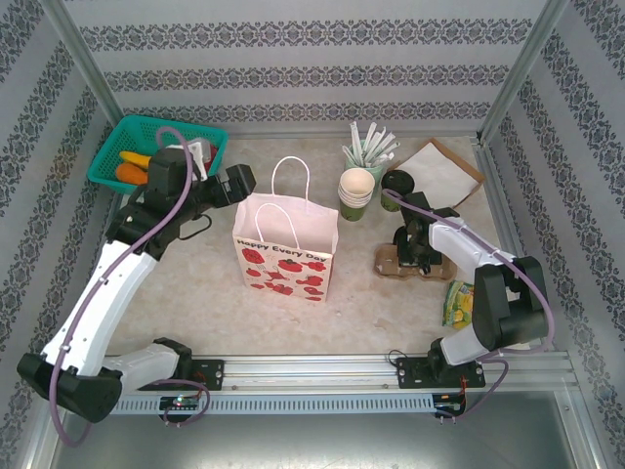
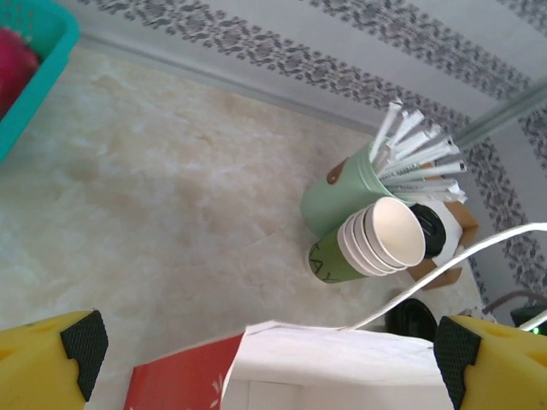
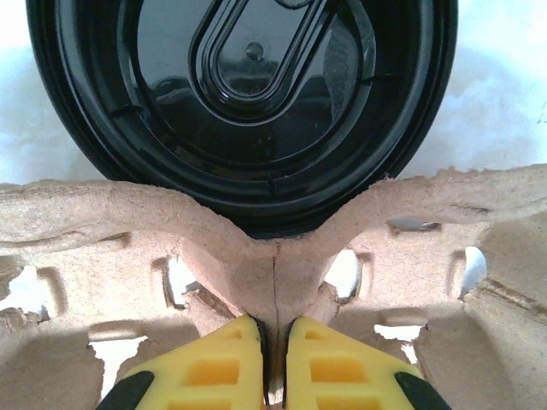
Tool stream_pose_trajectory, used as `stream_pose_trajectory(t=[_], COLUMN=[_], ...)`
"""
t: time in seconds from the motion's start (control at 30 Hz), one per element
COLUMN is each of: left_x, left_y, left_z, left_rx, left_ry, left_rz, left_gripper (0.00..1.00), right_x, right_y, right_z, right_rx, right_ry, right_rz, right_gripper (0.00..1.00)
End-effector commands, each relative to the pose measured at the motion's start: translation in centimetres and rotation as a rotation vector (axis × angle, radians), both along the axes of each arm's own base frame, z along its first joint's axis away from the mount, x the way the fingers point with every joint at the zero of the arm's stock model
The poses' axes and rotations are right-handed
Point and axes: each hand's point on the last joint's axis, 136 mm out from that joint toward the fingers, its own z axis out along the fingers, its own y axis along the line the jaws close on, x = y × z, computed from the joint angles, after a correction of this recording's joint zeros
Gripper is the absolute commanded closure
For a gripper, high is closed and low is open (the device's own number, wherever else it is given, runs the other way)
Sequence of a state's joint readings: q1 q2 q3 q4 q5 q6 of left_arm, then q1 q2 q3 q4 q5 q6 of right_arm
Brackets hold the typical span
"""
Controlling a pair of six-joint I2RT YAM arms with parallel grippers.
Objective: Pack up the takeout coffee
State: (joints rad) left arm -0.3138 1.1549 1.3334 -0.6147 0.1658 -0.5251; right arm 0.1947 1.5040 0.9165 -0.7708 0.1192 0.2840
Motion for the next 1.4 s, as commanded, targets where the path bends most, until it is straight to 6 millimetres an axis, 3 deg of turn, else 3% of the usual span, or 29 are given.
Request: stream_pose_trajectory(t=[0.0, 0.13, 0.37, 0.8, 0.87, 1.07, 1.23, 1.37], left_x=[1.2, 2.2, 1.1, 2.6, 3.1, 4.7, 5.1, 5.2], left_y=[-1.9, -3.6, -7.8, -10.3, -10.4, -10.4, -9.8, -8.5], left_z=[1.7, 1.1, 1.8, 1.6, 1.2, 1.1, 1.9, 2.1], left_rx=[0.092, 0.195, 0.227, 0.188, 0.190, 0.170, 0.149, 0.119], left_ry=[-0.103, -0.140, -0.225, -0.220, -0.213, -0.184, -0.175, -0.141], left_rz=[-0.177, -0.335, -0.690, -0.851, -0.850, -0.789, -0.704, -0.576], left_gripper=[0.00, 0.00, 0.01, 0.18, 0.26, 0.72, 1.00, 1.00], right_x=[-0.2, -0.4, -0.1, -0.5, -0.7, -1.2, -1.7, -2.0], right_y=[0.4, 1.5, 3.1, 2.5, 2.5, 2.8, 3.4, 4.0], right_z=[1.2, 2.1, 4.0, 7.3, 7.9, 10.4, 12.5, 13.3], right_rx=[-0.001, 0.040, 0.064, 0.038, 0.039, 0.067, 0.104, 0.128], right_ry=[-0.012, -0.034, -0.090, -0.165, -0.176, -0.204, -0.211, -0.192], right_rz=[0.022, 0.025, 0.034, 0.026, 0.029, 0.052, 0.082, 0.116], right_gripper=[1.00, 1.00, 1.00, 1.00, 1.00, 1.00, 1.00, 1.00])
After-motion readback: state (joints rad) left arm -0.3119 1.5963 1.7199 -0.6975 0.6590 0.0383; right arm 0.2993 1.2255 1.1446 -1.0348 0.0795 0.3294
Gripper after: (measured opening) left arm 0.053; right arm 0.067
